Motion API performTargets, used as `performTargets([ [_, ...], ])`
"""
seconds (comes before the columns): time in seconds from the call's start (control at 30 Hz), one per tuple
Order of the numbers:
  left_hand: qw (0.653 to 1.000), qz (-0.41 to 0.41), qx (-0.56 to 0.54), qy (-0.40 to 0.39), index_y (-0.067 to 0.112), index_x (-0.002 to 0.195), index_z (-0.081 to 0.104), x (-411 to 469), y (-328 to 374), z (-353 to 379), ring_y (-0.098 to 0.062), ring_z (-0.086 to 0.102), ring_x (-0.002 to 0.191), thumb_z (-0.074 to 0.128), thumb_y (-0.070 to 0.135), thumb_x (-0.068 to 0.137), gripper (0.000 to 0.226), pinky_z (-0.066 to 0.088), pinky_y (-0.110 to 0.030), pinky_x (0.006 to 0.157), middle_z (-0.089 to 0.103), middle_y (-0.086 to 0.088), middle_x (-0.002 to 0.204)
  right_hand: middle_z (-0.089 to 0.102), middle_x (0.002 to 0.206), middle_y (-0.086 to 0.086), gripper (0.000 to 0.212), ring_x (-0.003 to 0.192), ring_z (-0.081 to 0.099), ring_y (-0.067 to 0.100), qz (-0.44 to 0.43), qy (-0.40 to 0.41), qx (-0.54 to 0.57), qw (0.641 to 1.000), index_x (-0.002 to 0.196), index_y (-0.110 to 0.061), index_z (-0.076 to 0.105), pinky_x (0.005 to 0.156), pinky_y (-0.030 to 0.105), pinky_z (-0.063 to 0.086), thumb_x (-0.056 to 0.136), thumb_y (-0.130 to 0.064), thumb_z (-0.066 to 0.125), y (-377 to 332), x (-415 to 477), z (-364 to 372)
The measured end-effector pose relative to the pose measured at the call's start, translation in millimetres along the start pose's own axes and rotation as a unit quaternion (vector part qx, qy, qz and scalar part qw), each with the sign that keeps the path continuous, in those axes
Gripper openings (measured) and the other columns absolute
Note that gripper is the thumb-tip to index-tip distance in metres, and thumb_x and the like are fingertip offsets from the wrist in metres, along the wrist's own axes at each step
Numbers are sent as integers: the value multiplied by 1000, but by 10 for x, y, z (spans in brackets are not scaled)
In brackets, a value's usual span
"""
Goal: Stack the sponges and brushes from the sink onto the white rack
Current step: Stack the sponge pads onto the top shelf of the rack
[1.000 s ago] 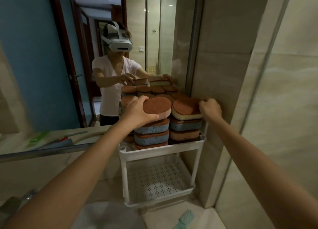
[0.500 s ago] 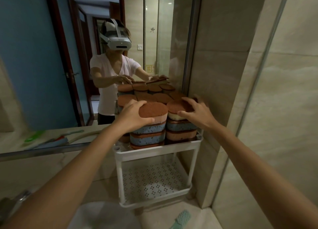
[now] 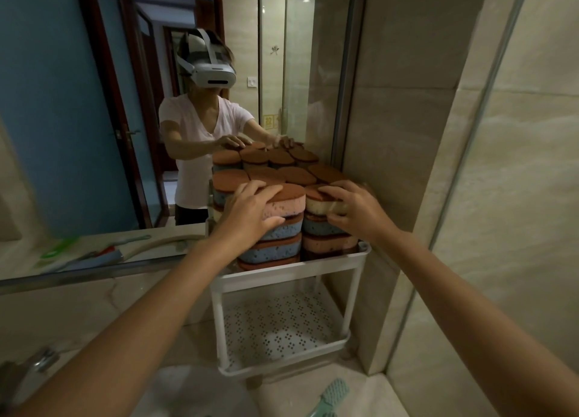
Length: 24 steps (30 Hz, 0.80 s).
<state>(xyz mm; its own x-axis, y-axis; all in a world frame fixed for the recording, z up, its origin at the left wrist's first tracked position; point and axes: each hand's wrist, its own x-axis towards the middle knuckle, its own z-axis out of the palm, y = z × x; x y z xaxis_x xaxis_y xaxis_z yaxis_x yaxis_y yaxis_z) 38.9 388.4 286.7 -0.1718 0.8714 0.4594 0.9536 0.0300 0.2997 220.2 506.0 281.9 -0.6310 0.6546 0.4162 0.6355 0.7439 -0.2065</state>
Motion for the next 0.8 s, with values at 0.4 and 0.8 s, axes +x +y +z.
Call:
performTargets([
  [0.4,998,52,28,39,20,140,42,-117,-98,182,-28,29,137,52,21,93,48,20,-43,115,39,-9,145,44,125,12,71,116,43,27,15,53,49,997,125,-16,53,96,33,35,67,-51,34,-8,-91,57],
  [0.8,998,48,11,-42,25,144,32,-69,-82,79,-24,14,140,44,18,97,49,15,-34,115,24,-1,153,39,134,6,62,129,35,29,24,33,-24,999,135,-24,41,117,49,2,75,-41,37,-80,-116,99],
])
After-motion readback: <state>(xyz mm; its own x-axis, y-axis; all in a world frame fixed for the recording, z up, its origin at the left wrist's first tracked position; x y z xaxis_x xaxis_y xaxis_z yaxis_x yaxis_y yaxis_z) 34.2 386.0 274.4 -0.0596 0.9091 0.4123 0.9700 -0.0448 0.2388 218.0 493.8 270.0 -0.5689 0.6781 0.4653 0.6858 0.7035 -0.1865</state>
